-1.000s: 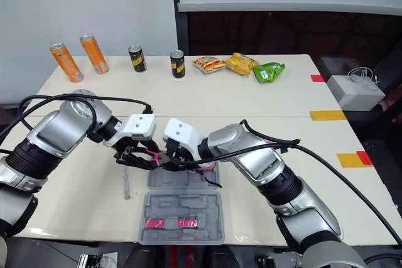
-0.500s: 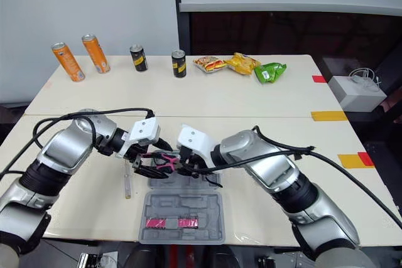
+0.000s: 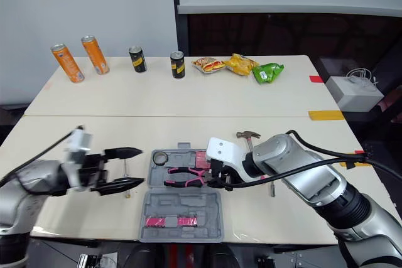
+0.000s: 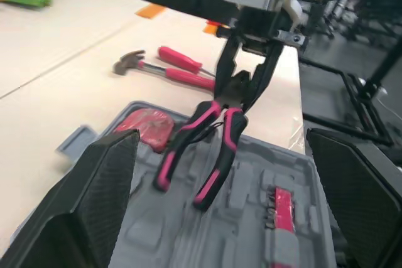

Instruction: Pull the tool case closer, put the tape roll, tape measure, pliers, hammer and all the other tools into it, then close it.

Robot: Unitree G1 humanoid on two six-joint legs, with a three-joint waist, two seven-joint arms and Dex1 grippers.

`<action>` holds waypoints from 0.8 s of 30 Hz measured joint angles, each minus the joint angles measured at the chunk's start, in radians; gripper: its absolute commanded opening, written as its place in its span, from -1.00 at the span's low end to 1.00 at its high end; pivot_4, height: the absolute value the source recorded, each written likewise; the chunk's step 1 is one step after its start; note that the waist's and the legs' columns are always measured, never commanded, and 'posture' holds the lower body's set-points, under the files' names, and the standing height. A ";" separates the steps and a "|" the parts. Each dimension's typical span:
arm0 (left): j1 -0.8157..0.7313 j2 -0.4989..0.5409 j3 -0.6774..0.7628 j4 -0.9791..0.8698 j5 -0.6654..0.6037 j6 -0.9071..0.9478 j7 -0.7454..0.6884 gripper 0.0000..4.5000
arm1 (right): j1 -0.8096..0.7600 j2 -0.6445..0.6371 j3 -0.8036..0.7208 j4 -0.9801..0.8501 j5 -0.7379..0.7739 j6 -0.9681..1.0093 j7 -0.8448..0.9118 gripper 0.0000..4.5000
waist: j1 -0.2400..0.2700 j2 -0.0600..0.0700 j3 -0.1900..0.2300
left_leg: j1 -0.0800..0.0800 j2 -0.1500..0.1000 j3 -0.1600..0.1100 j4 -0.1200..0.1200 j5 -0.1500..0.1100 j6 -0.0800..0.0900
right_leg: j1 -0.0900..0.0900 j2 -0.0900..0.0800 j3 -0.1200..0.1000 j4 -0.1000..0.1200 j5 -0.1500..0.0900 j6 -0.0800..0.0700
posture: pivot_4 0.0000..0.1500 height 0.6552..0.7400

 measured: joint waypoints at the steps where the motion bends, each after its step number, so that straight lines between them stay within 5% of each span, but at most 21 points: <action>1: 0.036 0.022 0.044 0.001 -0.043 0.005 -0.027 1.00 | 0.000 -0.004 -0.001 0.000 -0.001 -0.006 0.005 -0.57 | -0.001 0.000 0.000 | 0.001 0.000 0.001 0.000 0.000 0.001 | 0.000 0.000 0.000 0.000 -0.002 -0.003 | 1.00 1.00; 10: 0.286 0.076 0.229 0.089 -0.091 -0.109 -0.150 1.00 | -0.055 0.022 0.046 0.084 -0.060 -0.054 0.037 -0.57 | 0.001 0.000 0.000 | 0.007 0.001 0.006 -0.003 0.001 0.004 | 0.001 0.000 0.005 -0.001 -0.003 -0.007 | 1.00 1.00; 24: 0.285 0.064 0.217 0.172 -0.073 -0.246 -0.149 1.00 | -0.184 0.259 0.236 0.322 -0.236 -0.140 0.049 -0.57 | -0.001 -0.001 0.000 | 0.007 0.002 0.009 -0.003 0.001 0.004 | 0.000 0.002 0.006 0.002 -0.004 -0.009 | 1.00 1.00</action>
